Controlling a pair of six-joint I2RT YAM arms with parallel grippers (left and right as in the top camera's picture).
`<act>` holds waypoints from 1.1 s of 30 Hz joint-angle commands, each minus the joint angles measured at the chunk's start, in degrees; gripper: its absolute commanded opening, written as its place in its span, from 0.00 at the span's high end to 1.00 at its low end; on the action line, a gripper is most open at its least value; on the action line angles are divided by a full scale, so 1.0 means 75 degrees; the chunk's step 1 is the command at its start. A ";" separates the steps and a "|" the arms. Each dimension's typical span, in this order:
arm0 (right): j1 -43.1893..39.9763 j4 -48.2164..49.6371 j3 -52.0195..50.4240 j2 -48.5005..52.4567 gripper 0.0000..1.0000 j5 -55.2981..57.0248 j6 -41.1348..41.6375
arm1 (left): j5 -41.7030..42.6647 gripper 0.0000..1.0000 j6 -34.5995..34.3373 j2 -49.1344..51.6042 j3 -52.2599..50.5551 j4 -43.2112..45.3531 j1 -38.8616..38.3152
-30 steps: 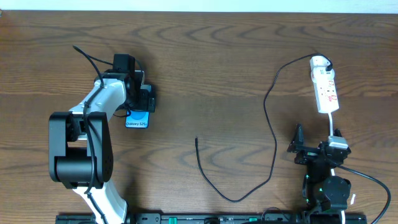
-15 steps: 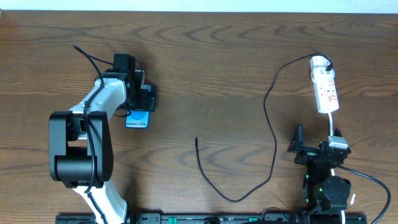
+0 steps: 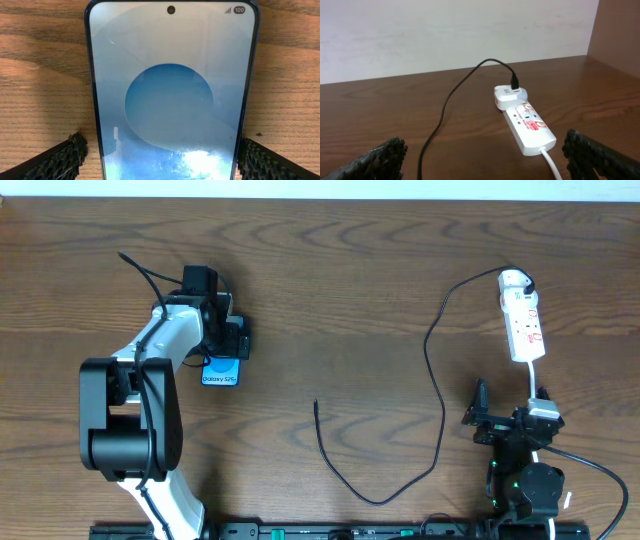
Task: Plug charger to phone and switch on socket
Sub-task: 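Close the left gripper on the phone's bottom edge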
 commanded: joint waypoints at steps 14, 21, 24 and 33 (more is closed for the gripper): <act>0.0070 0.0009 -0.0035 -0.0041 0.01 0.0061 0.0099 | -0.0050 0.04 0.0341 0.0481 -0.0134 -0.0093 -0.0017; 0.0070 0.0006 -0.0035 -0.0041 0.01 0.0061 0.0096 | -0.0050 0.03 0.0338 0.0481 -0.0134 -0.0093 -0.0017; 0.0070 0.0009 -0.0035 -0.0041 0.01 0.0061 0.0099 | -0.0050 0.03 0.0338 0.0481 -0.0134 -0.0093 -0.0017; 0.0070 0.0009 -0.0035 -0.0041 0.01 0.0064 0.0099 | -0.0047 0.04 0.0341 0.0481 -0.0134 -0.0093 -0.0017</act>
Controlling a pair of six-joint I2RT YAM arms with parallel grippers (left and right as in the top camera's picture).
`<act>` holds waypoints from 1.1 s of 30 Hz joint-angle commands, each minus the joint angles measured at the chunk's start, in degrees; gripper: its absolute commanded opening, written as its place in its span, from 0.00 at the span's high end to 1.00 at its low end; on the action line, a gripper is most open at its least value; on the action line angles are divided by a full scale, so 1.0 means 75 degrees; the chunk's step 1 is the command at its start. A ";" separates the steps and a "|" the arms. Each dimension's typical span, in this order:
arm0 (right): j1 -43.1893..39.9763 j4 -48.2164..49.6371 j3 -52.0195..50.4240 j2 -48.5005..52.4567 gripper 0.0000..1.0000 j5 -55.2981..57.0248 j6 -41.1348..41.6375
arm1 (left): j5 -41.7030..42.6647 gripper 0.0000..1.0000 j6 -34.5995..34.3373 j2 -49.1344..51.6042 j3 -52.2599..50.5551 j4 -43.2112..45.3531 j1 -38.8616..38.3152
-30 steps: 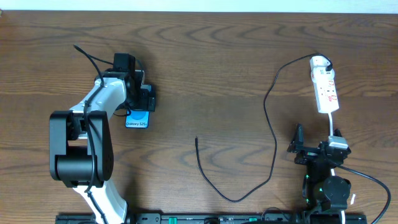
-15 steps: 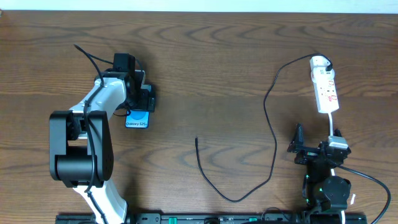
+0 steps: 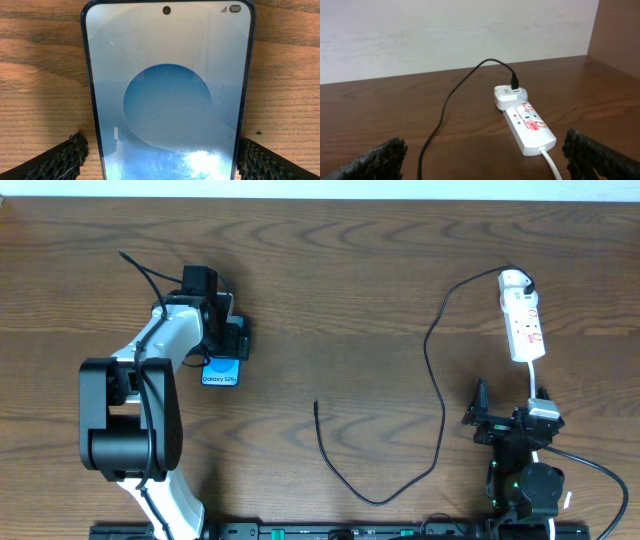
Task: Plug charger to phone and switch on socket
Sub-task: 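Close the left gripper on the phone's bottom edge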
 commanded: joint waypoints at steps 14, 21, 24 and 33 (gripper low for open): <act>0.0073 0.0009 -0.0035 -0.0041 0.01 0.0061 0.0096 | -0.0050 0.15 0.0163 0.0481 -0.0134 -0.0105 -0.0017; 0.0073 0.0006 -0.0035 -0.0041 0.01 0.0061 0.0099 | -0.0050 0.18 0.0163 0.0481 -0.0134 -0.0125 -0.0017; 0.0073 0.0009 -0.0035 -0.0041 0.01 0.0061 0.0099 | -0.0050 0.21 0.0163 0.0481 -0.0134 -0.0128 -0.0017; 0.0073 0.0009 -0.0035 -0.0041 0.01 0.0064 0.0096 | -0.0050 0.24 0.0163 0.0481 -0.0134 -0.0128 -0.0017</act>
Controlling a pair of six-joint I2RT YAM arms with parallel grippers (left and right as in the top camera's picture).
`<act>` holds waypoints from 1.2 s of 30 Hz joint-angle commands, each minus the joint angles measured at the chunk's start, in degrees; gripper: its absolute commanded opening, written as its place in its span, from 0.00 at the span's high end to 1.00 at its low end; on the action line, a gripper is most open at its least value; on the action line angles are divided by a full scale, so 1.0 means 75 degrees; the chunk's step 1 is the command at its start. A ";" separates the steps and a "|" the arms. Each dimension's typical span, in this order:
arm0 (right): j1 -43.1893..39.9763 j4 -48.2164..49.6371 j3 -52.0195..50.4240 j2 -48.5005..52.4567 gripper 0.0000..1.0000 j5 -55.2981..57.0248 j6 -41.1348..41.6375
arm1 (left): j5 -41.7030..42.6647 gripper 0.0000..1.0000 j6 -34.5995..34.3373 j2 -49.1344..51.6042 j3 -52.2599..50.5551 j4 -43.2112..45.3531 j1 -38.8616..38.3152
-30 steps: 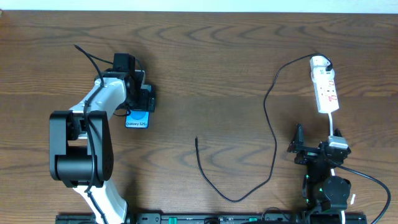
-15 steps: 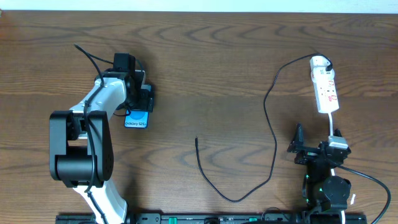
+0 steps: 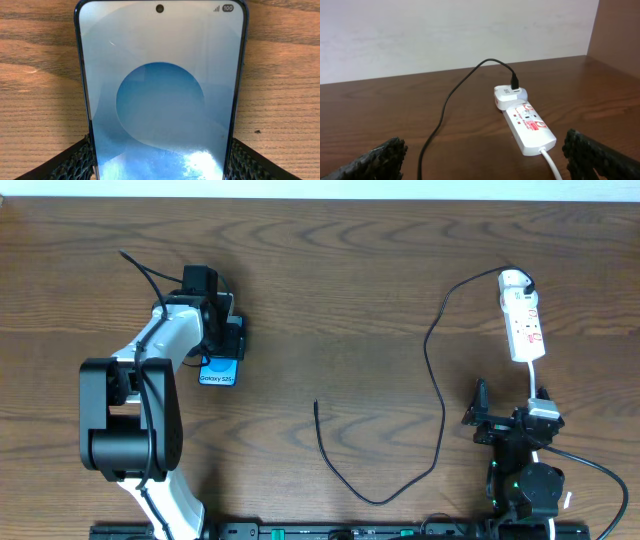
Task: Plug charger to phone and switch on socket
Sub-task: 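Close the left gripper on the phone's bottom edge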
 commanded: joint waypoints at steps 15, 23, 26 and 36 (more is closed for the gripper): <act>0.0073 0.0009 -0.0035 -0.0041 0.01 0.0061 0.0099 | -0.0052 0.31 0.0134 0.0481 -0.0140 -0.0111 -0.0017; 0.0073 0.0009 -0.0035 -0.0041 0.01 0.0061 0.0096 | -0.0052 0.39 0.0137 0.0481 -0.0140 -0.0108 -0.0017; 0.0073 0.0009 -0.0035 -0.0041 0.01 0.0061 0.0099 | -0.0050 0.42 0.0134 0.0481 -0.0140 -0.0111 -0.0017; 0.0073 0.0006 -0.0035 -0.0041 0.01 0.0064 0.0096 | -0.0050 0.75 0.0134 0.0481 -0.0140 -0.0108 -0.0017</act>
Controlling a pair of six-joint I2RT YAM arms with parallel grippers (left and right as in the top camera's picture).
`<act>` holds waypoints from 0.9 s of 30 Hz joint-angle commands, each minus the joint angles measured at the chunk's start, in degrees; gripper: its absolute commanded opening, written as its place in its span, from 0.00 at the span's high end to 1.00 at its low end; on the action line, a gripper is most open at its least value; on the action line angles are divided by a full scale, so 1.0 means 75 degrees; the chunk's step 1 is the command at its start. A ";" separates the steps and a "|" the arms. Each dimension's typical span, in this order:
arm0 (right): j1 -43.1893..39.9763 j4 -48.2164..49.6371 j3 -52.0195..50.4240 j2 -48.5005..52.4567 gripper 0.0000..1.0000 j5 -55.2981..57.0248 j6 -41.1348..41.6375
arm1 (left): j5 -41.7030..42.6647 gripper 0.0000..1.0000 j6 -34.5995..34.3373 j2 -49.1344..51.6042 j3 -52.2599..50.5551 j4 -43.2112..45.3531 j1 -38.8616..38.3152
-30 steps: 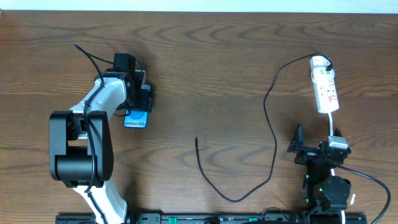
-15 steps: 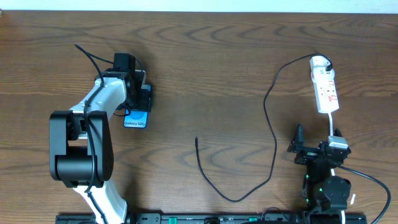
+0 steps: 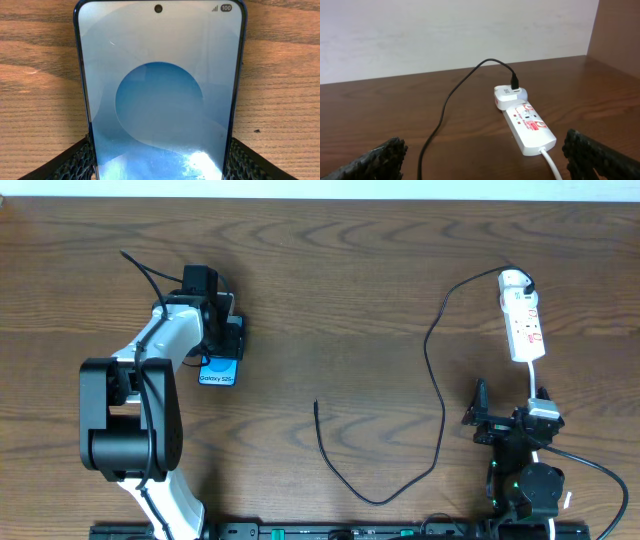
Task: Plug charger to phone and switch on socket
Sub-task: 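Close the left gripper on the phone's bottom edge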
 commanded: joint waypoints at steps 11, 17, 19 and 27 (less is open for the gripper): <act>0.0070 0.0006 -0.0035 -0.0041 0.01 0.0061 0.0096 | -0.0044 0.93 0.0073 0.0437 -0.0149 -0.0102 -0.0012; 0.0070 0.0009 -0.0035 -0.0041 0.01 0.0064 0.0099 | -0.0047 0.92 0.0076 0.0184 -0.0108 -0.0216 -0.0012; 0.0070 0.0009 -0.0035 -0.0041 0.01 0.0064 0.0099 | -0.0047 0.93 0.0076 0.0038 -0.0017 -0.0321 -0.0012; 0.0070 0.0006 -0.0035 -0.0041 0.01 0.0064 0.0099 | -0.0044 0.93 0.0073 -0.0714 0.0070 -0.0391 -0.0012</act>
